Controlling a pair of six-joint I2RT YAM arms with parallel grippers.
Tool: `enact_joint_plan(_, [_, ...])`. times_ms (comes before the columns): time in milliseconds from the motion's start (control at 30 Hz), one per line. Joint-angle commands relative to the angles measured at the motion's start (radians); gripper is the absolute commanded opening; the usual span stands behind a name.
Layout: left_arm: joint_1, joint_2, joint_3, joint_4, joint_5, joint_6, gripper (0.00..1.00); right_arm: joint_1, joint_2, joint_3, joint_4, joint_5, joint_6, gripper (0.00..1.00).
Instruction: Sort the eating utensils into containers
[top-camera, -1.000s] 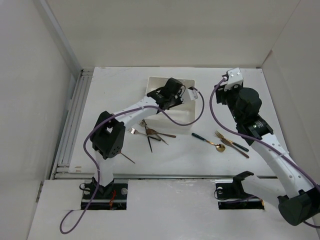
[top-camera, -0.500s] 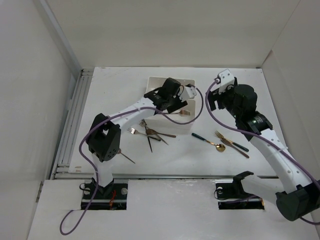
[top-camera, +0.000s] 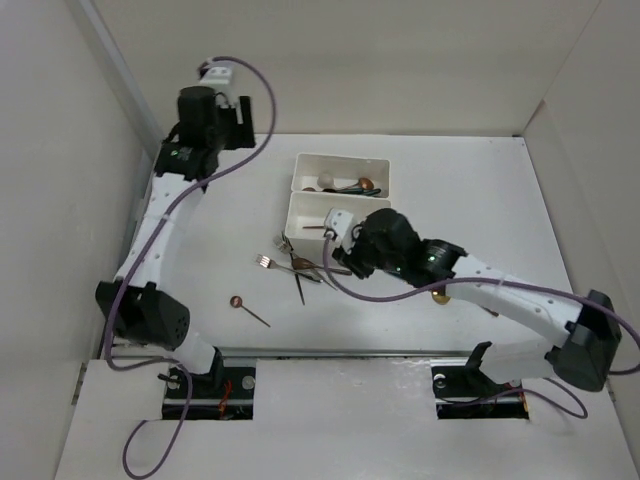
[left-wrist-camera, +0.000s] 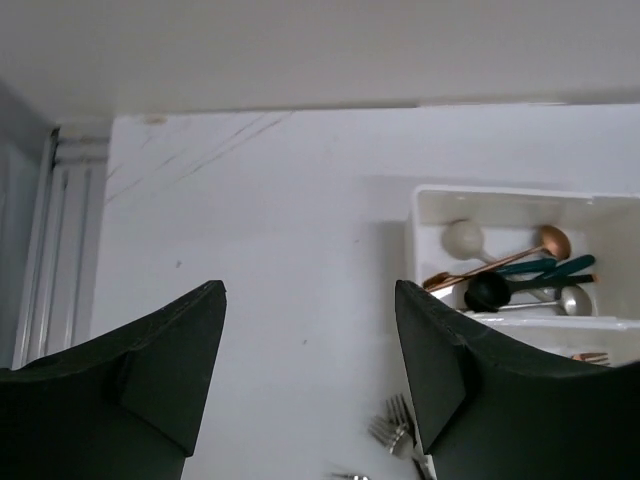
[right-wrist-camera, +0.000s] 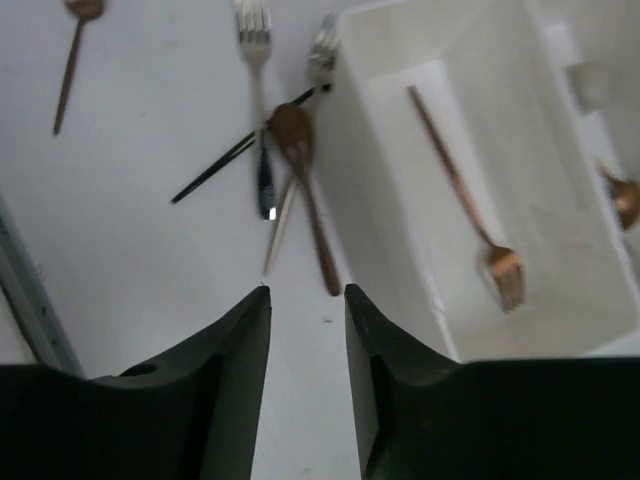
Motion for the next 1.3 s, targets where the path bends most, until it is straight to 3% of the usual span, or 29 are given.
enact_joint_plan(0, [0.098, -0.138, -0.137, -0.059, 0.097, -0.176, 0.65, 0.031, 0.103, 0.007, 0.019, -0.057, 0.044, 0.39])
enact_joint_plan(233, [0.290, -0.277, -0.295, -0.049, 0.148, -0.196, 0.65, 0.040, 0.354, 0.059, 0.008, 0.025, -0.005, 0.44])
enact_joint_plan(333, [0.322, -0.289, -0.309, -0.049, 0.167, -0.196, 0.65, 0.040, 0.413, 0.082, 0.023, 0.053, -0.005, 0.47])
enact_joint_plan(467, [0.354, -0.300, -0.320, -0.049, 0.219, -0.215, 0.65, 0.040, 0.444, 0.082, 0.072, 0.079, 0.017, 0.61])
enact_joint_plan(633, [0.376, -0.291, -0.329, -0.039, 0.259, -0.224, 0.65, 0.040, 0.482, 0.082, 0.092, 0.070, 0.017, 0.65])
enact_joint_plan(1067, [0.405, -0.280, -0.338, -0.039, 0.305, -0.233, 0.64, -0.050, 0.605, 0.180, -0.049, -0.040, -0.098, 0.62])
enact_joint_plan(1267, [0.414, -0.280, -0.338, -0.039, 0.305, -0.224, 0.64, -0.061, 0.638, 0.191, -0.145, -0.051, -0.166, 0.46])
